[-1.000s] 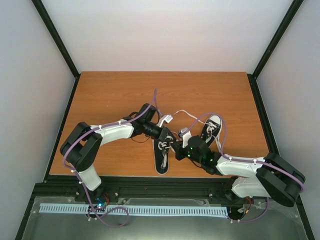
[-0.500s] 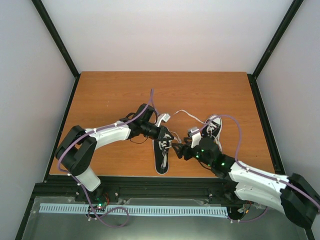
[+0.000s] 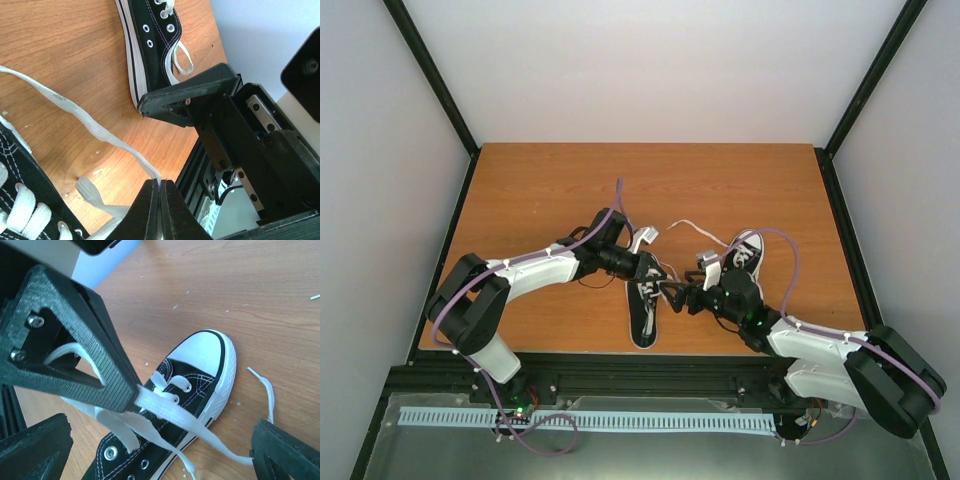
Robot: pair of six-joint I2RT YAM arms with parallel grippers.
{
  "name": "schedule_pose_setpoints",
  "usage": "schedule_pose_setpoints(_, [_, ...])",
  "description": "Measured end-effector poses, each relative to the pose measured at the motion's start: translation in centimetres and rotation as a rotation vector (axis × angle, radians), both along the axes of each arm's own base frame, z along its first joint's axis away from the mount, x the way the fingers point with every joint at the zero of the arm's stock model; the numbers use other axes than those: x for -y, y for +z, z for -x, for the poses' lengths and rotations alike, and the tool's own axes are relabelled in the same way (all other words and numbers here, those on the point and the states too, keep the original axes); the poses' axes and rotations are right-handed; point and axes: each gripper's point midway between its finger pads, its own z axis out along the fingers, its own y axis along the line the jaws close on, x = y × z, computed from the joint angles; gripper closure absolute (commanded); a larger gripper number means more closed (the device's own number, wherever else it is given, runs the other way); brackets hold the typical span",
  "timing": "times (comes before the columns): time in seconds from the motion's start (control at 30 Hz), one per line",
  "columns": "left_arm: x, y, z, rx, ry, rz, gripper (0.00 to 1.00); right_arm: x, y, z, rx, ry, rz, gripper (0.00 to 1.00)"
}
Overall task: Tie the shoes
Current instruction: Cross the shoelace with the shoelace.
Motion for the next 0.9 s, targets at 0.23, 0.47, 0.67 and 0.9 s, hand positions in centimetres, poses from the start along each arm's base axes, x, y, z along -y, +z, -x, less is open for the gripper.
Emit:
schedule_pose_setpoints(0.23, [0.0,0.2,-0.3,-0.023,0.022,0.007,0.99,-0.8,-0.3,0.9,0.039,0.04,0.01,0.02])
schedule_pose_setpoints(0.47, [0.1,0.4,-0.4,-0.032,0.031,0.015,0.99,-1.5,-2.5,0.2,0.037,0.026,0.094,0.03])
schedule_pose_setpoints(0.67, [0.0,0.2,-0.3,-0.044,0.035,0.014,0.99,-2.0,-3.5,-1.1,0.056,-0.035,0.146,0.05])
schedule_pose_setpoints(0.9, [0.1,0.3,-0.3,-0.043,0.036,0.016,0.99,-3.2,-3.5,-2.6,0.095,-0.102,0.177,0.2])
